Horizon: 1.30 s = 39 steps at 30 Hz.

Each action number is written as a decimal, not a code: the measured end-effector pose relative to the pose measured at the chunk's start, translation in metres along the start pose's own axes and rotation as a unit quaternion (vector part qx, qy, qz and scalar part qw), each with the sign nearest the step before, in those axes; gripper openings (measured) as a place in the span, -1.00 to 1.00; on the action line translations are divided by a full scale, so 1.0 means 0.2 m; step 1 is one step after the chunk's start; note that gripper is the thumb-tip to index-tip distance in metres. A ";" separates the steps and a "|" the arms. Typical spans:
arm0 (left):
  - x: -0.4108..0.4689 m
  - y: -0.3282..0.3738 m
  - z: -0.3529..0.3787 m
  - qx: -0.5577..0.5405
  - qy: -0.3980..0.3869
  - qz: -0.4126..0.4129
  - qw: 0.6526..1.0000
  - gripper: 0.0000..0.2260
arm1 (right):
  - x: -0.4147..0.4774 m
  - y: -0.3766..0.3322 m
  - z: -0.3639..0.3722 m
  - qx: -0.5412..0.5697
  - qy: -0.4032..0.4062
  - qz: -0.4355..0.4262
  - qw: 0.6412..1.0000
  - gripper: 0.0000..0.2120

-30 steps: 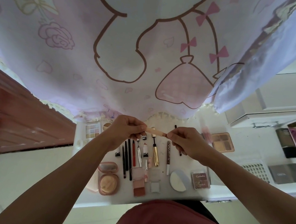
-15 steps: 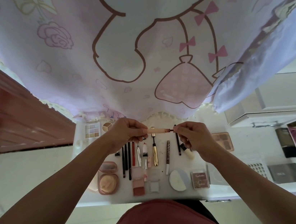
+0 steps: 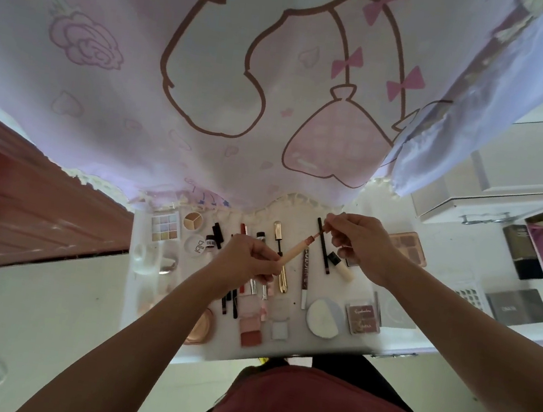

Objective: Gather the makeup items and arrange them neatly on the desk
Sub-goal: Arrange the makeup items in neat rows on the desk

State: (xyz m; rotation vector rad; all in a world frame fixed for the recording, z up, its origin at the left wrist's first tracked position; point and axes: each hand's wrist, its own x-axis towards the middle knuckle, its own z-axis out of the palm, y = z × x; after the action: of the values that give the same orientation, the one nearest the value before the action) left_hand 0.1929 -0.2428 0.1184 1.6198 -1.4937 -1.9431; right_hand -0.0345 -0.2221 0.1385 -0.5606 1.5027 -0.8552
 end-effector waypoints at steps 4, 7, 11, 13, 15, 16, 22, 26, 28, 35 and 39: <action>0.00 -0.08 0.11 0.060 0.049 -0.012 0.997 -0.94 | 0.08 0.02 0.01 -0.035 -0.002 0.033 0.999 -0.84; 0.05 -0.15 0.20 0.098 0.079 -0.015 0.992 -0.93 | 0.16 0.03 0.03 -0.093 0.021 0.023 0.995 -0.90; 0.12 -0.18 0.30 0.135 0.124 -0.039 0.982 -0.92 | 0.34 0.05 0.06 -0.167 0.006 -0.002 0.986 -0.85; 0.17 -0.18 0.33 0.158 0.142 -0.052 0.976 -0.92 | 0.43 0.05 0.07 -0.203 -0.017 -0.016 0.979 -0.86; 0.24 -0.18 0.36 0.178 0.166 -0.070 0.967 -0.92 | 0.52 0.05 0.08 -0.234 -0.032 -0.029 0.971 -0.87; 0.27 -0.19 0.37 0.187 0.176 -0.078 0.963 -0.91 | 0.57 0.05 0.09 -0.245 -0.038 -0.032 0.968 -0.87; 0.42 -0.21 0.45 0.236 0.217 -0.115 0.940 -0.87 | 0.79 0.11 0.11 -0.305 -0.074 -0.018 0.949 -0.93; 0.47 -0.22 0.48 0.252 0.243 -0.128 0.928 -0.84 | 0.84 0.14 0.14 -0.349 -0.101 -0.016 0.932 -0.86; 0.49 -0.22 0.48 0.256 0.242 -0.140 0.925 -0.84 | 0.87 0.16 0.16 -0.379 -0.108 -0.021 0.919 -0.80; 0.51 -0.20 0.47 0.301 0.233 -0.159 0.911 -0.89 | 0.93 0.19 0.17 -0.443 -0.105 -0.027 0.890 -0.85; 0.49 -0.21 0.47 0.284 0.240 -0.156 0.915 -0.89 | 0.92 0.19 0.13 -0.466 -0.100 -0.052 0.878 -0.78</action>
State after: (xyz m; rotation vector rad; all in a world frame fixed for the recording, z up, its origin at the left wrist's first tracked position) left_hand 0.0964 -0.2394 0.0152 2.4819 -1.7452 -1.1077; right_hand -0.0274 -0.3462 -0.0038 -1.3974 1.6439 -0.0713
